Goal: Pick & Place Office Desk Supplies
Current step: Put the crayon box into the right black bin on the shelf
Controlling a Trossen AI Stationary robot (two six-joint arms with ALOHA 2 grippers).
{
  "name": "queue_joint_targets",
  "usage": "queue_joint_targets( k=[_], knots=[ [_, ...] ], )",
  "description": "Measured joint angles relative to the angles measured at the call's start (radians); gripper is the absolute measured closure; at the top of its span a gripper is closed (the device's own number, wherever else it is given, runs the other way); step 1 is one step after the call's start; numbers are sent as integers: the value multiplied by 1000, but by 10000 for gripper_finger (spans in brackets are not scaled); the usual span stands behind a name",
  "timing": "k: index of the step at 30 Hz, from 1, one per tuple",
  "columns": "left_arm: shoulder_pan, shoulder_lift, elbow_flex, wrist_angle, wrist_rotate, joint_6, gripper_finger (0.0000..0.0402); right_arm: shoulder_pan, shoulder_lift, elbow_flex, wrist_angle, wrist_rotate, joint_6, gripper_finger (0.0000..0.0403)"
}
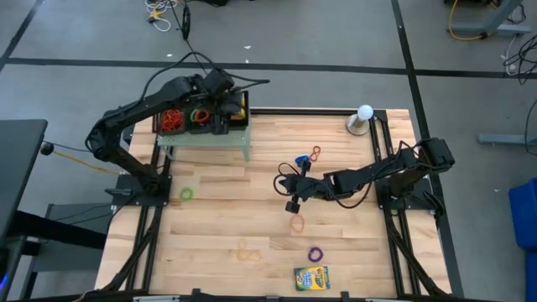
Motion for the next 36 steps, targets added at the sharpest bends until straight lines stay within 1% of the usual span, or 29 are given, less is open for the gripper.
queue_joint_targets(
  k=[5,10,16,22,26,29,30,32,34,36],
  knots=[
    [0,0,-17,46,-46,0,257,0,0,0,0,-5,5,387],
    [-8,0,-17,78,-76,-2,223,0,0,0,0,-5,5,387],
    [-33,-1,-17,110,-173,28,205,0,0,0,0,-5,6,387],
    [-60,-27,-16,139,-280,67,205,0,0,0,0,-4,8,387],
    [-100,-56,12,136,-372,22,216,-1,0,0,2,-4,8,387],
    [-140,-90,34,135,-450,-103,238,-11,0,0,4,-5,9,387],
    [-154,-104,35,128,-447,-156,249,-14,0,0,5,-5,11,387],
    [-182,-125,34,84,-407,-262,278,-20,0,0,5,-4,11,387],
    [-226,-128,33,39,-347,-347,315,-23,0,0,4,-3,17,387],
    [-287,-127,8,40,-332,-408,355,-22,0,0,5,-3,19,387]
  ],
)
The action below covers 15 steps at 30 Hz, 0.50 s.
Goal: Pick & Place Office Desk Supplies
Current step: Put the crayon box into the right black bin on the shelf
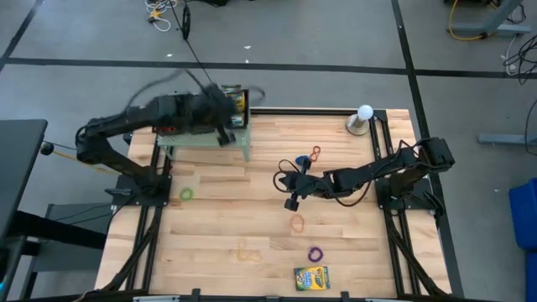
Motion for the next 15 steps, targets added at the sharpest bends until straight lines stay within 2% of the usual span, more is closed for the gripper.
queue_joint_targets(
  k=[3,6,10,15],
  knots=[
    [-112,-13,-133,152,-2,-40,392,5,0,0,0,-2,13,387],
    [-204,-38,-334,428,45,-33,393,9,0,0,-4,-1,38,387],
    [-259,-56,-616,829,137,-48,392,17,0,0,-9,42,76,387],
    [-317,-57,-914,1297,149,-79,392,19,0,0,-16,64,123,387]
  ],
)
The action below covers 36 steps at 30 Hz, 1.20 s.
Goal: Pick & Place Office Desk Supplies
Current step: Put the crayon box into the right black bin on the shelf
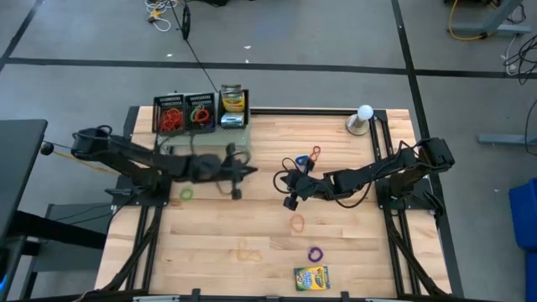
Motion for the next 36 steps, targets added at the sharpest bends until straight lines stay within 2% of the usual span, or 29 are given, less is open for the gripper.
queue_joint_targets(
  k=[5,9,12,15,18,20,23,26,30,33,36],
  knots=[
    [-75,0,-241,359,-26,-8,392,11,-5,0,-50,6,26,387],
    [-129,0,-356,532,-89,7,392,17,-27,0,-85,6,49,387],
    [-166,-2,-398,626,-141,2,392,26,-64,0,-137,10,76,387],
    [-179,-2,-402,636,-171,-16,392,42,-120,0,-220,37,115,387],
    [-159,-3,-373,626,-288,0,392,47,-176,0,-299,43,159,387],
    [-124,-19,-343,561,-362,26,392,45,-208,0,-326,47,181,387],
    [-67,-76,-263,338,-409,46,393,45,-239,0,-342,52,184,387],
    [-5,-150,-140,0,-443,39,394,46,-251,0,-342,51,183,387],
    [83,-201,38,-435,-406,-26,394,45,-251,0,-346,54,177,387],
    [138,-202,130,-602,-375,-40,394,45,-250,0,-350,59,172,387],
    [178,-185,178,-652,-372,-20,394,45,-249,0,-349,66,172,387]
  ],
)
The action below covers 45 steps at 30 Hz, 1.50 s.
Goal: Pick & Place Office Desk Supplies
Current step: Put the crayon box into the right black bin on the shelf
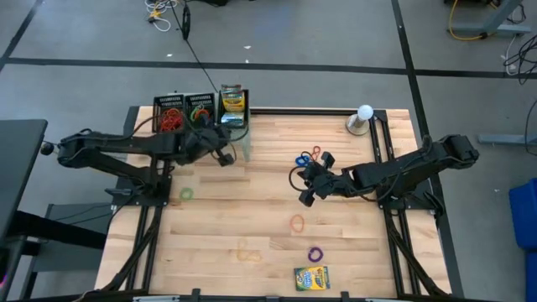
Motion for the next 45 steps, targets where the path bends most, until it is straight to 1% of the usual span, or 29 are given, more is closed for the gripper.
queue_joint_targets(
  k=[6,12,17,23,26,31,34,45],
  knots=[
    [71,16,13,21,-8,75,394,0,0,0,0,3,0,387],
    [124,17,13,29,-23,94,394,0,0,0,1,3,0,387],
    [150,17,13,61,-21,109,394,0,0,0,1,3,0,387],
    [158,17,13,159,-22,174,394,0,0,0,2,2,-8,387],
    [190,17,13,194,-2,183,394,0,1,0,2,2,-8,387],
    [264,24,13,195,82,173,394,0,1,0,2,2,-9,387],
    [297,27,12,201,105,169,394,0,1,0,2,2,-10,387],
    [306,28,12,212,119,164,391,0,1,0,2,2,-10,387]
  ],
)
